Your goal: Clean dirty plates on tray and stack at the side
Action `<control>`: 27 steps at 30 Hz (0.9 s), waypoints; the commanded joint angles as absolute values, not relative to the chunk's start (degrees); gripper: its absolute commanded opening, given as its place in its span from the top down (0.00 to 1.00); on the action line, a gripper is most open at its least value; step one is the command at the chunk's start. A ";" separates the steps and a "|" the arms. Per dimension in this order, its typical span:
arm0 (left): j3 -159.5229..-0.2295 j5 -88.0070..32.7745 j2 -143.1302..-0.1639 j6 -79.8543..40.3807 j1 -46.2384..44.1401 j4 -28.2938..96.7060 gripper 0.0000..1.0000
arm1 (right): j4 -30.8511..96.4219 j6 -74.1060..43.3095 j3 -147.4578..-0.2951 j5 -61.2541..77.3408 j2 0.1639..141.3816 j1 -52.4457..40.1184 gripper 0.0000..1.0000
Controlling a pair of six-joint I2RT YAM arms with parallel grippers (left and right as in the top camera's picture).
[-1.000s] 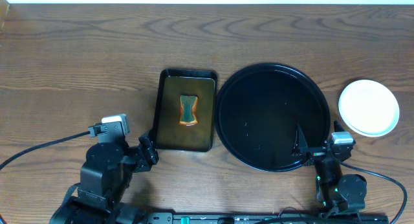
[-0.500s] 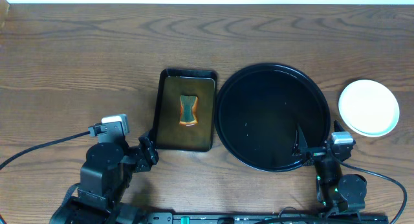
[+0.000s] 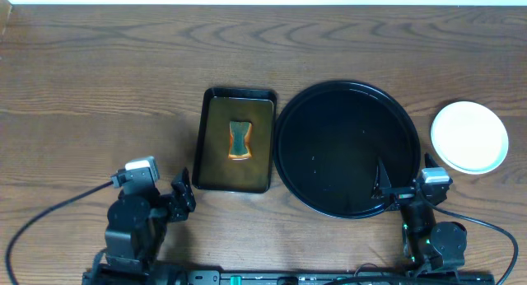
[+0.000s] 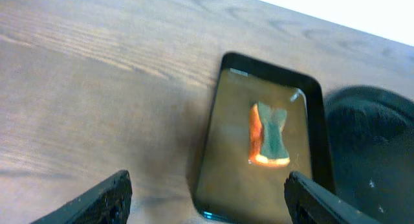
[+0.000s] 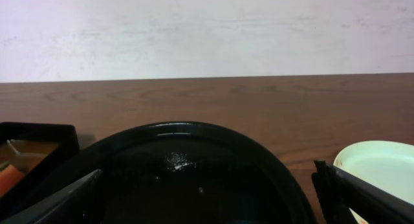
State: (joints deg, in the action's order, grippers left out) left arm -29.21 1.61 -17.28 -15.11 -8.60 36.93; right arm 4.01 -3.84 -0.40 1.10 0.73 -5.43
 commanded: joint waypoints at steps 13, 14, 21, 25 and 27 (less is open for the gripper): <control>-2.55 -2.63 -0.89 -10.52 -2.61 0.12 0.24 | 4.16 -3.14 -0.32 1.54 0.54 -5.32 0.01; -0.95 -3.46 -0.73 -8.58 -2.57 -3.86 0.24 | 4.16 -3.14 -0.32 1.54 0.54 -5.32 0.01; -0.23 -4.27 -0.43 -1.06 -2.37 -2.13 0.24 | 4.16 -3.14 -0.32 1.54 0.54 -5.32 0.01; -0.23 -4.29 -0.10 -3.70 -2.26 3.79 0.24 | 4.16 -3.14 -0.32 1.54 0.54 -5.32 0.01; -0.23 -4.29 -0.08 -3.68 -2.26 3.75 0.24 | 4.16 -3.14 -0.32 1.54 0.54 -5.32 0.01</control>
State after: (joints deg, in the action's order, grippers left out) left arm -0.69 -3.57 -0.73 -4.05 -2.61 1.06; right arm 3.99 -3.81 -0.40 1.15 0.73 -5.43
